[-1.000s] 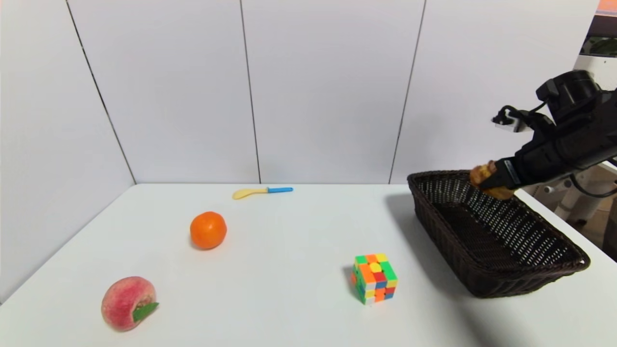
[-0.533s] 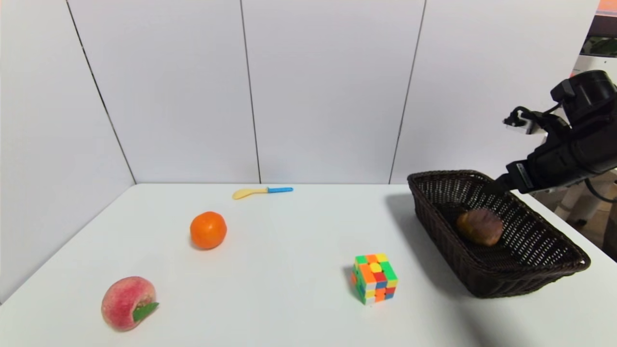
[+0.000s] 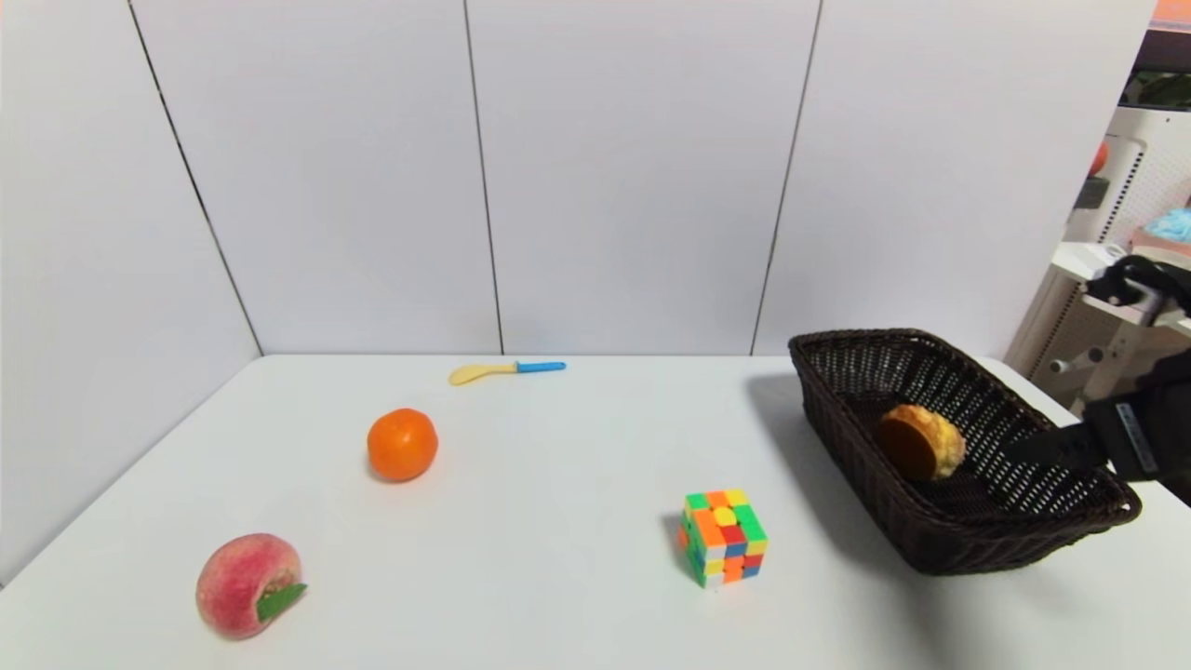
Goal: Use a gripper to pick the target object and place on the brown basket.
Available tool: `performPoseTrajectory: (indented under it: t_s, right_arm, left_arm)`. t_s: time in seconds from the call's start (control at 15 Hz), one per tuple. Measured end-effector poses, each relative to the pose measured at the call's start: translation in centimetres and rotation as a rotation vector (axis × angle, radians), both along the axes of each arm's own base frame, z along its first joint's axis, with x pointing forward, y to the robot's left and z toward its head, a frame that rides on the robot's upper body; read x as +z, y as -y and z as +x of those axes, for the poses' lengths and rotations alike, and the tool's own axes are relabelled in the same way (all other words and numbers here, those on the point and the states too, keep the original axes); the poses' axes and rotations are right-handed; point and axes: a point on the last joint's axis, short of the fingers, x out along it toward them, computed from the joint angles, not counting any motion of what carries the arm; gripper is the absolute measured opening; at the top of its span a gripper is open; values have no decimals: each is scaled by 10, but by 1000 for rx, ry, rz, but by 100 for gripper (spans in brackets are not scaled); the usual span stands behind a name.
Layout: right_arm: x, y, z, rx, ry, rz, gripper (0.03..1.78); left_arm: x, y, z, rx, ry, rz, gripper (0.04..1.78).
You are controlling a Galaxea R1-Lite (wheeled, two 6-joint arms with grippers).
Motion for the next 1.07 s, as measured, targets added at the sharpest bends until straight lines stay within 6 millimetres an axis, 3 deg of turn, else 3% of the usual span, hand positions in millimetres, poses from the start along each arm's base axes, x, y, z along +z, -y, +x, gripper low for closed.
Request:
performPoseTrajectory:
  t_s: [0.2,0.4,0.53,0.8,1.07]
  right_arm:
    - [-19,-4,-68,-18,109,0,164]
    - [-53,-9,-134,-46,318,19,167]
    - [-78,-12,-168,-51,464,25,167]
    - [-136,-13,-198,-71,617,34,169]
    - [-153,-13,-216,-40,736,63,169]
  left_arm:
    - [0,0,0,0,0,0,169]
    - [0,0,0,0,0,0,169]
    - [0,0,0,0,0,0,169]
    - [0,0,0,1,0,0,169]
    - [0,0,0,0,0,0,169]
